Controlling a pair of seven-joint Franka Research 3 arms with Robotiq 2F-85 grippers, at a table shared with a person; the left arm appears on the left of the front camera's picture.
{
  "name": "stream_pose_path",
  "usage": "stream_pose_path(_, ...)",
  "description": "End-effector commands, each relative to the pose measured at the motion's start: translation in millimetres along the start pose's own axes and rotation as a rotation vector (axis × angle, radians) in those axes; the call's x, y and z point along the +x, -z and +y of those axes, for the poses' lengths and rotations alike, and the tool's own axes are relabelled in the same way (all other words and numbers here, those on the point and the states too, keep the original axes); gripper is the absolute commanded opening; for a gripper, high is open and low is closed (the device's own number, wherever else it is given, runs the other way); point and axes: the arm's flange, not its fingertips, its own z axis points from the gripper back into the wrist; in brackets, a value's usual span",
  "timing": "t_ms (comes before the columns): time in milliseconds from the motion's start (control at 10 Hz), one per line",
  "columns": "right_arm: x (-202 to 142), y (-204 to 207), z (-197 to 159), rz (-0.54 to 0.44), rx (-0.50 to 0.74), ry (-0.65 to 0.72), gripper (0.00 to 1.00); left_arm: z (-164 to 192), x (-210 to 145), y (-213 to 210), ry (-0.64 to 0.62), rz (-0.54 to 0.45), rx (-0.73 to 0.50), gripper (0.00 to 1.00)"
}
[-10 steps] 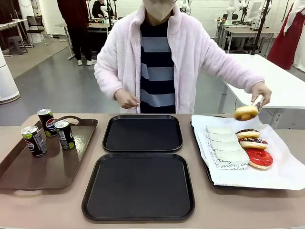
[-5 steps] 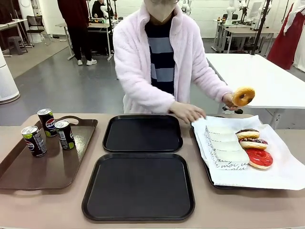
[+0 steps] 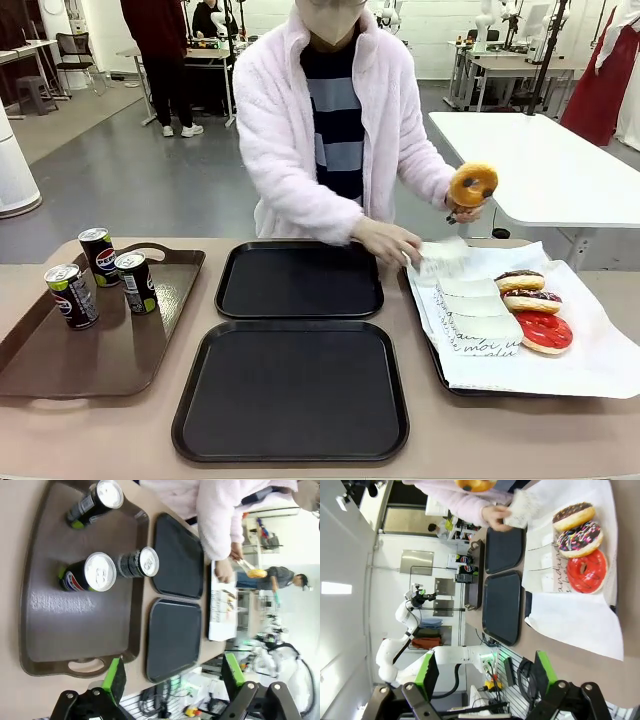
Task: Set up donuts and drinks on trays.
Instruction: Pick up one Pepsi coke and place it on the Flat Tray.
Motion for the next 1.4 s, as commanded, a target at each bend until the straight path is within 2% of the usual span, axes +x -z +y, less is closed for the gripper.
stream_pose_path(0,0,-1,-1,-0.004,0.012,-0.004,1.00,-40,19,7,0.071,0.020,0.195,1.00)
stream_pose_path(300,0,-1,-1,-0.004,0.012,-0.004,1.00,-87,54,47,0.137,0.108,0.593,1.00)
stream_pose_path(400,0,-1,-1,-0.004,0.012,-0.004,1.00,-94,65,67,0.151,0.142,0.740,1.00)
stream_pose_path(500,0,-1,-1,-0.004,0.012,-0.004,1.00,-91,69,82,0.165,0.106,0.848,1.00)
stream_pose_path(600,0,-1,-1,-0.004,0.012,-0.004,1.00,-89,77,100,0.172,0.134,0.926,1.00)
stream_pose_path(800,0,-1,-1,-0.004,0.012,-0.004,1.00,-81,85,129,0.174,0.169,0.888,1.00)
stream_pose_path(1000,0,-1,-1,-0.004,0.012,-0.004,1.00,-66,85,148,0.182,0.161,0.839,1.00)
stream_pose_path(1300,0,-1,-1,-0.004,0.012,-0.004,1.00,-51,68,162,0.204,0.235,0.860,1.00)
